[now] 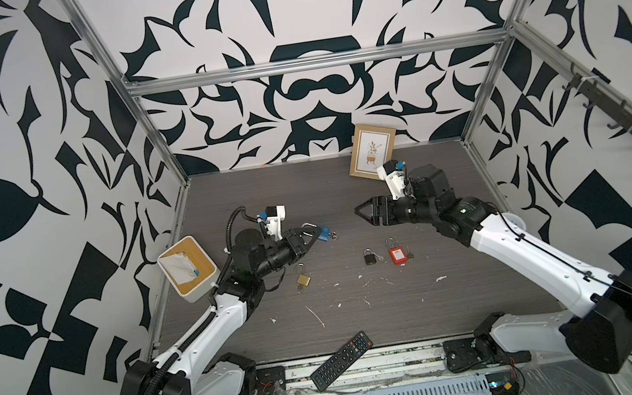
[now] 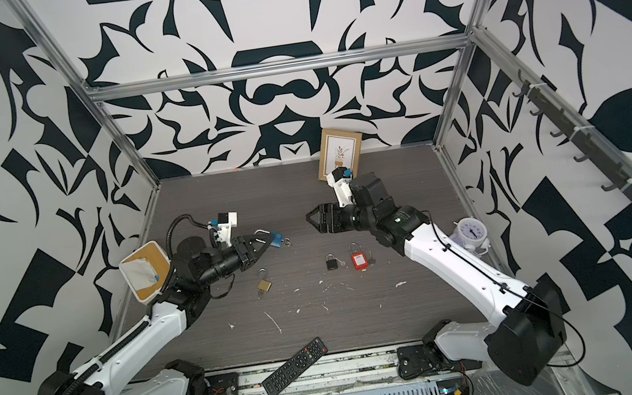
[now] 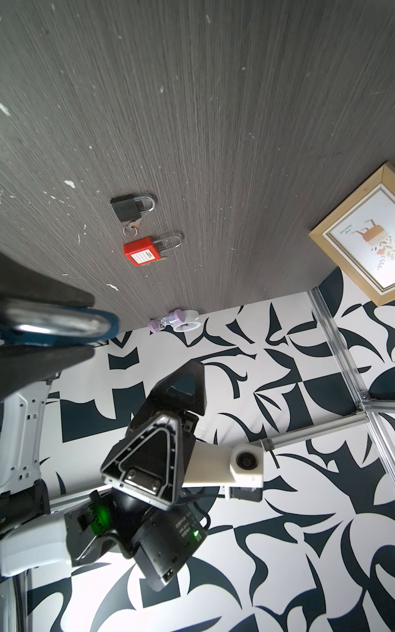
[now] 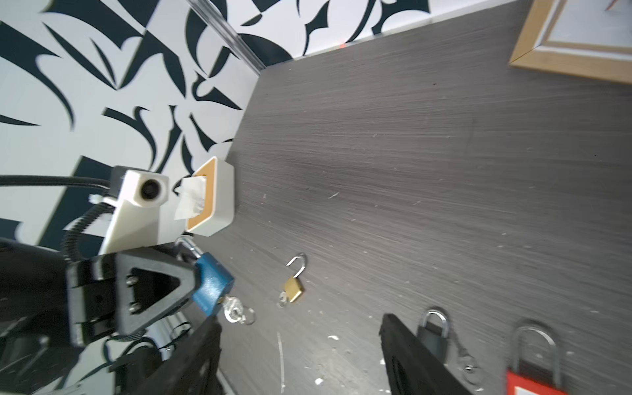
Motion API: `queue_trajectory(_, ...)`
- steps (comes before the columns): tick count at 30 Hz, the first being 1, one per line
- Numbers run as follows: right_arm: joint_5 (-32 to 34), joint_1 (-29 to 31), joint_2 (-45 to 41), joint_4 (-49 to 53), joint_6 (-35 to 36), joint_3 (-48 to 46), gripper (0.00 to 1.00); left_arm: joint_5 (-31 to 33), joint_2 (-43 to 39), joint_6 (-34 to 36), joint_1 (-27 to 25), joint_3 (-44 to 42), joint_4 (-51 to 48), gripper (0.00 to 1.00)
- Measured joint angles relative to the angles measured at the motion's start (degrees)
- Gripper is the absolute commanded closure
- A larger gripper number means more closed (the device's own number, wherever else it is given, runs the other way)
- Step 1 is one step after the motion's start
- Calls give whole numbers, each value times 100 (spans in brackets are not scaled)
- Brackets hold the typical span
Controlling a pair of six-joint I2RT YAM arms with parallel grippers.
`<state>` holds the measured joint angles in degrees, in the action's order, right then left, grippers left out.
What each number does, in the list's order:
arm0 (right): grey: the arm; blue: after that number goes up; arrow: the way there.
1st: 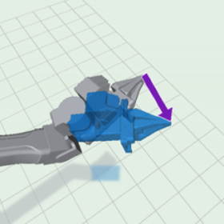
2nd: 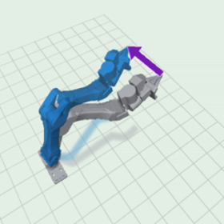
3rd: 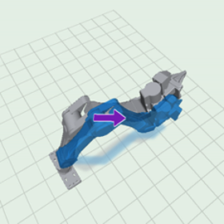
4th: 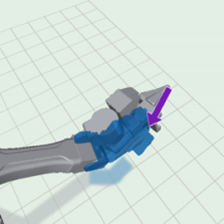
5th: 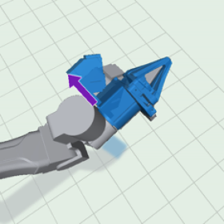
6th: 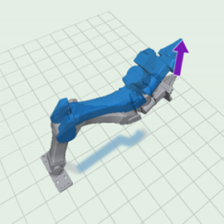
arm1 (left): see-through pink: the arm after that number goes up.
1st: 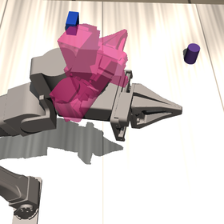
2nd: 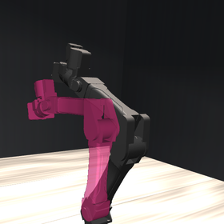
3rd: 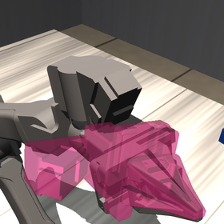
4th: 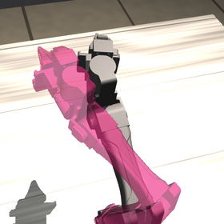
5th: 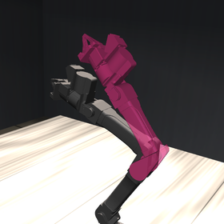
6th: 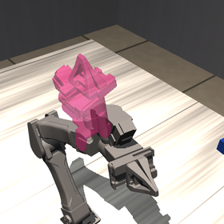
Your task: Lock with the key
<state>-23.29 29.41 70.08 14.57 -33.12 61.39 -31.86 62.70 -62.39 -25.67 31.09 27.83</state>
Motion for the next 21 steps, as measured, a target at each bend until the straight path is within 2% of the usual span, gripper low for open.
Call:
queue_trajectory(6,-874,-310,-286,-1432,-1075,-896,30,92,-83,-122,0,-26,157,100)
queue_trajectory(10,-1322,-387,-13,-2892,-2221,-1554,37,105,-81,-260,0,-81,345,100)
queue_trajectory(14,-1576,-380,393,-4113,-3156,-1910,39,118,-72,-444,0,-249,793,100)
queue_trajectory(21,-1720,-111,514,-4854,-3593,-1867,38,186,109,-785,-57,-339,1340,100)
